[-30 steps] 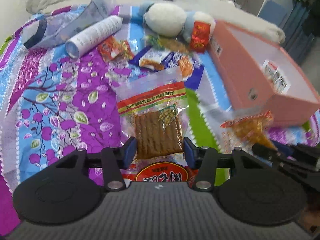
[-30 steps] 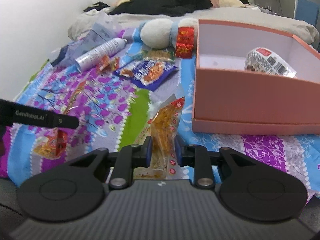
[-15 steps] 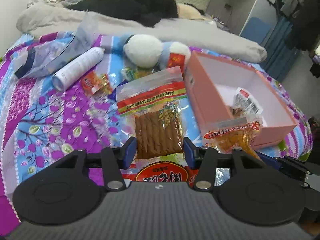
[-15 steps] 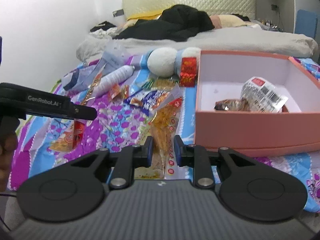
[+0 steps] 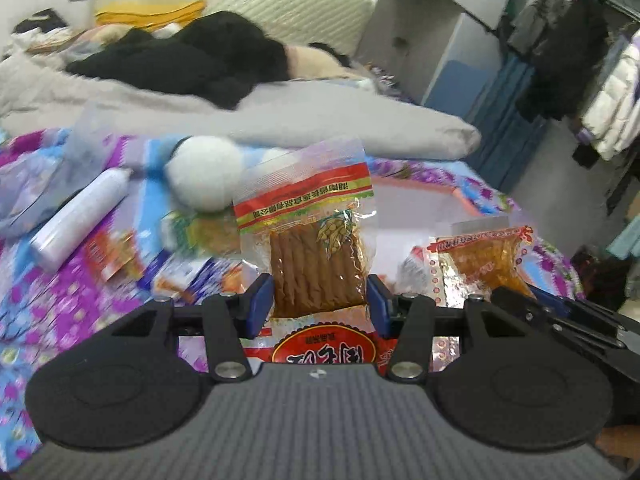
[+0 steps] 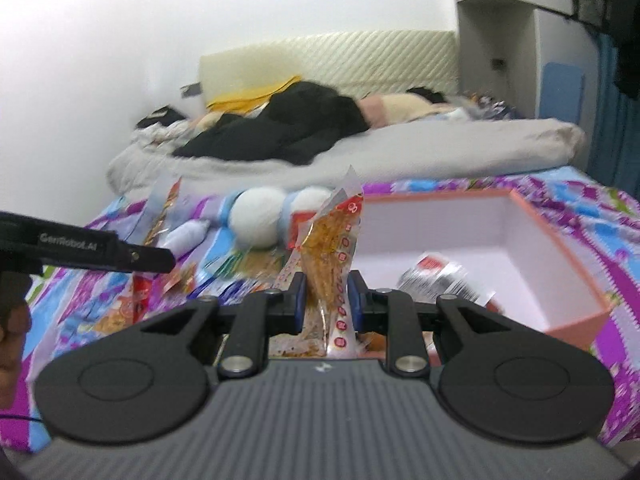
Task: Organize snacks
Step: 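Lift both packets and carry them over the pink box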
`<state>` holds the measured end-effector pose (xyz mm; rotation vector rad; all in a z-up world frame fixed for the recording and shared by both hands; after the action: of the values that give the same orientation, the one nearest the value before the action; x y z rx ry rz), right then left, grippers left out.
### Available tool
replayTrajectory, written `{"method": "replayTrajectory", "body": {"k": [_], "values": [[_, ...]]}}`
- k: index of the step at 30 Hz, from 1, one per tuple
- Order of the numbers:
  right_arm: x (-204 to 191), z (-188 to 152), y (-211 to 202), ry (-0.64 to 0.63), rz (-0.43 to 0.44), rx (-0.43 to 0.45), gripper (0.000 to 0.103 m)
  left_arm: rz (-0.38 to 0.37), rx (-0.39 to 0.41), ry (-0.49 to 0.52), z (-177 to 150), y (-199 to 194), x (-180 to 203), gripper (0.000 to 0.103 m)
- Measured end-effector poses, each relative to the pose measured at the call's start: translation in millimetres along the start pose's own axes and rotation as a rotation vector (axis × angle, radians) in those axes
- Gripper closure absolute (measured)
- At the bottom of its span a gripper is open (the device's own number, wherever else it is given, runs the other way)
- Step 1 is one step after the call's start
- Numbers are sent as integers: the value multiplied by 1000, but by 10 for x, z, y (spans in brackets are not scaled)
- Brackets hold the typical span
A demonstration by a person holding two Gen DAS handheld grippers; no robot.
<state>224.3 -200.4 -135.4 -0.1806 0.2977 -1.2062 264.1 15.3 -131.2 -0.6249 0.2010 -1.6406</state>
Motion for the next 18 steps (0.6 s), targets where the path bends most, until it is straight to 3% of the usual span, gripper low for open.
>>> {"method": "replayTrajectory", "body": {"k": [6,18], "values": [[403,179,262,22,-84,25,78,-57,-22,16,229,499,323,47],[1105,-128,970,71,-160,-187,78,-74,-191,63,294,1578,695,47]]}}
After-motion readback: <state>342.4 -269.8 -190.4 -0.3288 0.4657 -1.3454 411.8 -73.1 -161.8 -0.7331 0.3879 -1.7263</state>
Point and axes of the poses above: each gripper's, at about its wrist camera, not at the fingertips, and y roughly the way its jaws point, x to its right, z to its top, the point moved 4 cm from there along y, roughly the way its jaws point, and after that the axes turned 10 degrees about x, right-handed, at the moved point
